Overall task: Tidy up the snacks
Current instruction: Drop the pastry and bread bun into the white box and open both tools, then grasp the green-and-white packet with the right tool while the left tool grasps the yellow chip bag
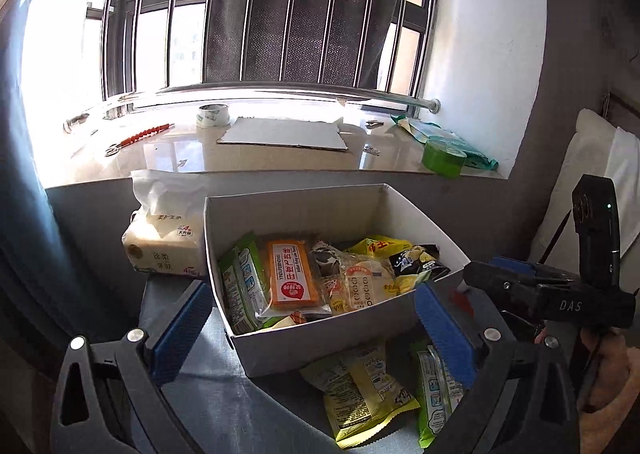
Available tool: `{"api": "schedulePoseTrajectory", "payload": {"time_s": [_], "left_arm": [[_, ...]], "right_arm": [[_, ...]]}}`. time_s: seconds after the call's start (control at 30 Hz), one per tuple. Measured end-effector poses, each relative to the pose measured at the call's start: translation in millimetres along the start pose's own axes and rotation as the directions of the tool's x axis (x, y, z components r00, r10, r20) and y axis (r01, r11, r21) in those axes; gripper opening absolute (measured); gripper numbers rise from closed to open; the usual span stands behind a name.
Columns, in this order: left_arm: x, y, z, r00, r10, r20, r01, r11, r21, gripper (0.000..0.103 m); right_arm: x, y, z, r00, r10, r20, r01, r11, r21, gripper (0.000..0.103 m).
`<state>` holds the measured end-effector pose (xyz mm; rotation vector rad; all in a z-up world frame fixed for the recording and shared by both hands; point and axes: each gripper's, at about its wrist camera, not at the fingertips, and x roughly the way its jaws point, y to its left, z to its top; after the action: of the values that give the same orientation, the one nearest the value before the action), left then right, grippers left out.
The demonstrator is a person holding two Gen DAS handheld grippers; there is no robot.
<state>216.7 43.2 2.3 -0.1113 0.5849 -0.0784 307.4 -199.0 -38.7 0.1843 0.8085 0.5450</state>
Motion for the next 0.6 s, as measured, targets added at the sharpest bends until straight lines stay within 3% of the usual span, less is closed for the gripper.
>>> {"api": "schedulePoseTrajectory", "payload": {"time_s": [0.1, 0.17, 0.33, 0.5, 0.6], "left_arm": [[-38.3, -15.9, -27.5, 0.994, -0.074, 0.084, 0.072, 0.997, 0.024, 0.103], [-56.0, -26.2, -49.3, 0.991, -0.089, 0.097, 0.087, 0.996, 0.030, 0.103], [-80.3, -40.4, -109.6, 0.994, -0.084, 0.076, 0.084, 0.996, 0.005, 0.103], [-89.7, -38.3, -165.1, 0.997, -0.070, 0.034, 0.073, 0.991, -0.109, 0.103], [-90.2, -38.2, -186.3, 0.995, -0.099, -0.002, 0.097, 0.983, -0.154, 0.103]], "right_arm": [[-21.4, -3.7, -30.2, 1.000, 0.006, 0.021, -0.005, 1.000, -0.018, 0.103], [-32.9, -8.2, -55.5, 1.000, -0.004, 0.026, 0.004, 1.000, -0.007, 0.103], [-55.6, -13.9, -121.1, 1.000, -0.009, 0.020, 0.008, 0.999, 0.031, 0.103], [-59.4, -12.4, -177.7, 0.995, -0.097, -0.038, 0.099, 0.994, 0.039, 0.103], [-48.0, -6.6, -196.1, 0.986, -0.143, -0.080, 0.143, 0.990, -0.010, 0.103]]}}
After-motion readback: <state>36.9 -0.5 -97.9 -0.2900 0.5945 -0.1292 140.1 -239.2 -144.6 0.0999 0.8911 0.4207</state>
